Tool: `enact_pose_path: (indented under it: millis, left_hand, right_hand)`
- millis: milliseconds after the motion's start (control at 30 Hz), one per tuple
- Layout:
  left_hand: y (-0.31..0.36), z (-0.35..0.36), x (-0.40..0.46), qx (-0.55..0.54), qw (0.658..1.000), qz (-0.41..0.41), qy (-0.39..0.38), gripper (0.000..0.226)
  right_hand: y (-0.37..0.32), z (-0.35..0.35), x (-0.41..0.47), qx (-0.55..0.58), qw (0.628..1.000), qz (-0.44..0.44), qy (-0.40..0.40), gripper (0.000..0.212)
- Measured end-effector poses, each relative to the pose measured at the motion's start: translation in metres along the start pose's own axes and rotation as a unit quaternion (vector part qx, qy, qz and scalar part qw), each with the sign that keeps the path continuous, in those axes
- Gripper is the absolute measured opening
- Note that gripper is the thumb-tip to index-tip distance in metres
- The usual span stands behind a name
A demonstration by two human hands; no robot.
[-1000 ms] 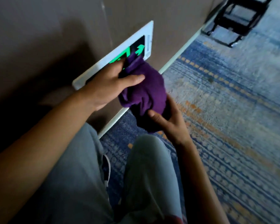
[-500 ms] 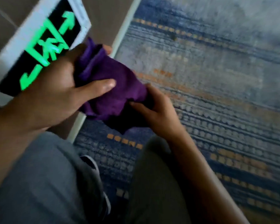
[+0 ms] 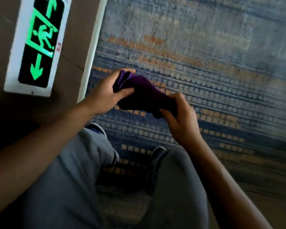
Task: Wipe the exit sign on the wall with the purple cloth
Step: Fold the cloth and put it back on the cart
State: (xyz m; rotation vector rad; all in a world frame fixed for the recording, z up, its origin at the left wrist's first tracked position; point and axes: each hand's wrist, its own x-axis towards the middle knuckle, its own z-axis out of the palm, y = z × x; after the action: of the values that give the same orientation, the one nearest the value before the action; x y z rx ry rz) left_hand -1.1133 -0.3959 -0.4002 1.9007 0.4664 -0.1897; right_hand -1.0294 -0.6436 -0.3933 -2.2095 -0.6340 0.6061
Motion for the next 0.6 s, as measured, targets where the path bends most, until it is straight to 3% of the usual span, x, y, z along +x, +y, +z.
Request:
enact_pose_path:
  millis: [100,267,400,600]
  left_hand:
    - [0.021,0.019,-0.011,-0.055,0.995,-0.069,-0.039,0.054]
    - [0.084,0.052,-0.03,-0.075,0.978,-0.157,-0.113,0.096]
    - [0.156,0.077,-0.045,-0.075,0.98,-0.151,-0.105,0.097]
    - [0.28,0.083,-0.073,-0.156,0.965,-0.186,-0.099,0.097]
  right_hand:
    - [-0.013,-0.032,-0.022,0.024,0.999,0.036,-0.011,0.03]
    - [-0.034,-0.105,-0.049,0.05,0.996,0.064,-0.039,0.058]
    - [-0.058,-0.166,-0.075,0.044,0.995,0.083,-0.034,0.049]
    - [-0.114,-0.266,-0.118,0.151,0.98,0.125,0.045,0.033]
